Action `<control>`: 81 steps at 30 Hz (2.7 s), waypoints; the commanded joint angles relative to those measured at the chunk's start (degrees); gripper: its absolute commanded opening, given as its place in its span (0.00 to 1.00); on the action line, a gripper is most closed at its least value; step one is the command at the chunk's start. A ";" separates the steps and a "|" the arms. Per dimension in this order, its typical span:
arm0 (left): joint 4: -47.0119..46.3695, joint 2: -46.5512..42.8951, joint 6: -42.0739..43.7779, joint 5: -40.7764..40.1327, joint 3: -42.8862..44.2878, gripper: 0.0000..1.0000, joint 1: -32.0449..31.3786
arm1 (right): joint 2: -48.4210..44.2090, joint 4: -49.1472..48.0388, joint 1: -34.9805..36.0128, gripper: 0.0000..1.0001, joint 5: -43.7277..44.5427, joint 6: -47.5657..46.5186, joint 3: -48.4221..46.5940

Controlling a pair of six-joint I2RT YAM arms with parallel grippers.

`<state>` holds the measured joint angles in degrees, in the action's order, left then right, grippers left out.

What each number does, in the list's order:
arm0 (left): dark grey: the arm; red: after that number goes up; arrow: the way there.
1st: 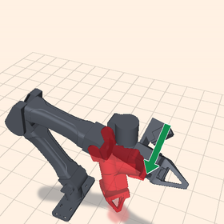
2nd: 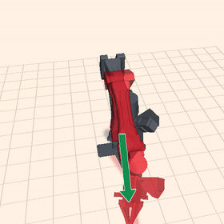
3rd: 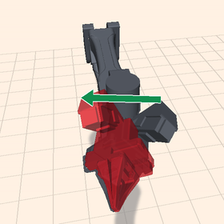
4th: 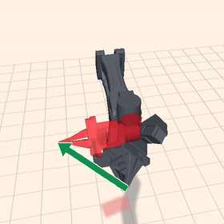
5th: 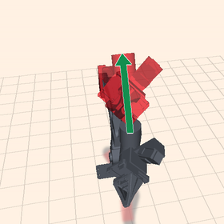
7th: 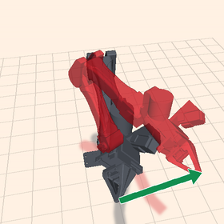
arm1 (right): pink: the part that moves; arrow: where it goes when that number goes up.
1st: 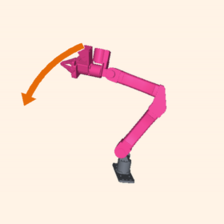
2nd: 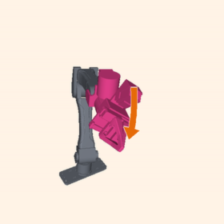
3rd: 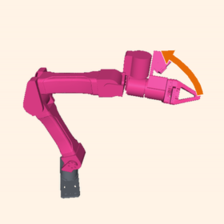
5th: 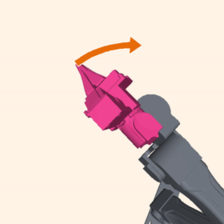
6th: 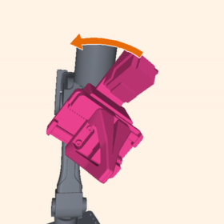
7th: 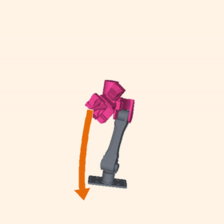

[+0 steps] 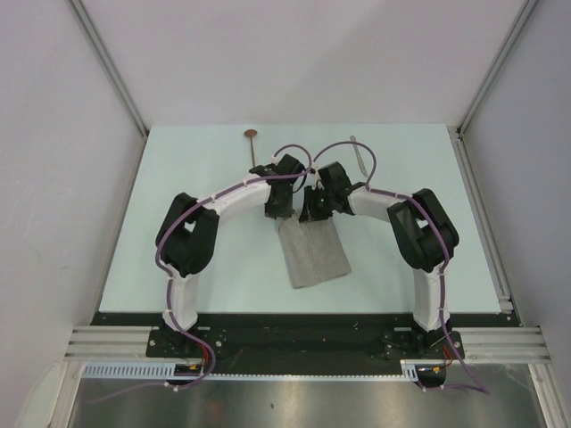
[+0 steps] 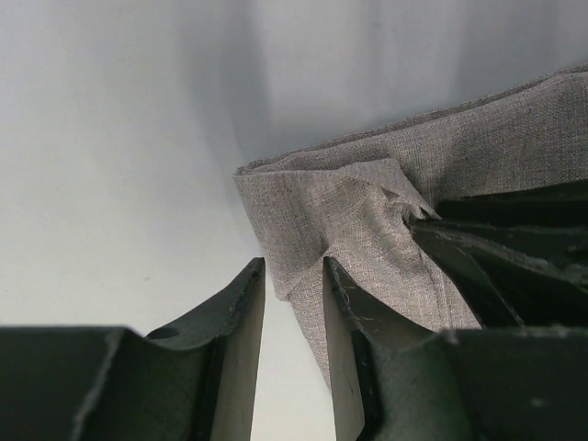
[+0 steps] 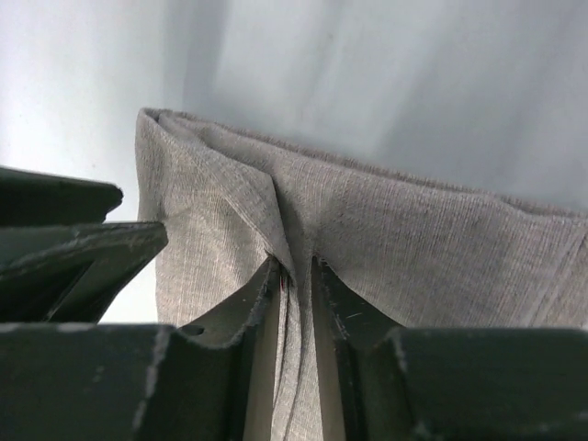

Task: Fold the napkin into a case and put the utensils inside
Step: Smooth out the 2/3-rectangle-folded napkin at the center of the board.

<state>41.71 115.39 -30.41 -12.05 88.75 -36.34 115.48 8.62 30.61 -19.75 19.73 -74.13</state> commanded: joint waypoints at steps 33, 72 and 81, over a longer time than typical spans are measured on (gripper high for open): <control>4.34 7.65 1.85 -6.76 13.46 0.33 -3.30 | -6.21 -5.82 -4.68 0.33 -6.27 10.17 6.71; 1.18 8.45 -0.35 7.48 16.19 0.38 -1.10 | -25.30 -10.57 2.00 0.19 -8.21 16.23 32.21; -0.05 6.16 -0.79 9.59 13.29 0.37 -1.28 | -26.98 -1.85 0.06 0.38 -4.86 10.68 29.48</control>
<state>43.03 125.89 -30.04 -4.23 103.22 -37.69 89.54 4.67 31.31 -25.76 32.71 -43.59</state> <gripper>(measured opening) 0.371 0.364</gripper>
